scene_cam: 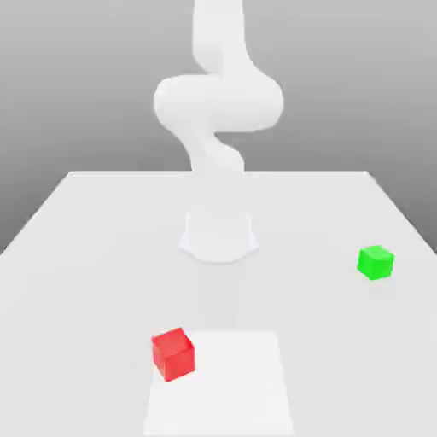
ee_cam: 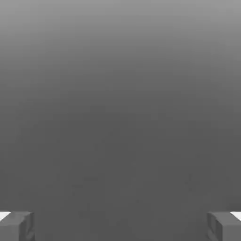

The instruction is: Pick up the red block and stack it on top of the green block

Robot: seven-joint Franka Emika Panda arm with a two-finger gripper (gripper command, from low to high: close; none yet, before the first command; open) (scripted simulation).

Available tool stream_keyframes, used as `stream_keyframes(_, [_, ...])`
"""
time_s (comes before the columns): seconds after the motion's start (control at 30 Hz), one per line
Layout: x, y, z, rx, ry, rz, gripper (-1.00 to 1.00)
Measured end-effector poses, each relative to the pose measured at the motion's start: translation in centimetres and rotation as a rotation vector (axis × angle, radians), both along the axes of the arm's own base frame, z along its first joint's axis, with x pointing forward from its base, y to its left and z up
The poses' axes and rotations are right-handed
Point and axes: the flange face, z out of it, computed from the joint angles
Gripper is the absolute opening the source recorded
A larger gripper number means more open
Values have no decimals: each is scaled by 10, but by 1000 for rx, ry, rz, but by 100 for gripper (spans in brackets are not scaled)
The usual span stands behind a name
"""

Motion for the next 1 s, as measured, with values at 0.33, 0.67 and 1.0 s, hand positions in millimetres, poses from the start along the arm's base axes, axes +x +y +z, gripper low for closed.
stream_keyframes(0.33, [65,-42,-245,-180,396,184,0])
stream_keyframes(0.67, [6,-66,-450,-137,699,438,0])
stream_keyframes(1.0, [1,-66,-512,-133,712,453,-100])
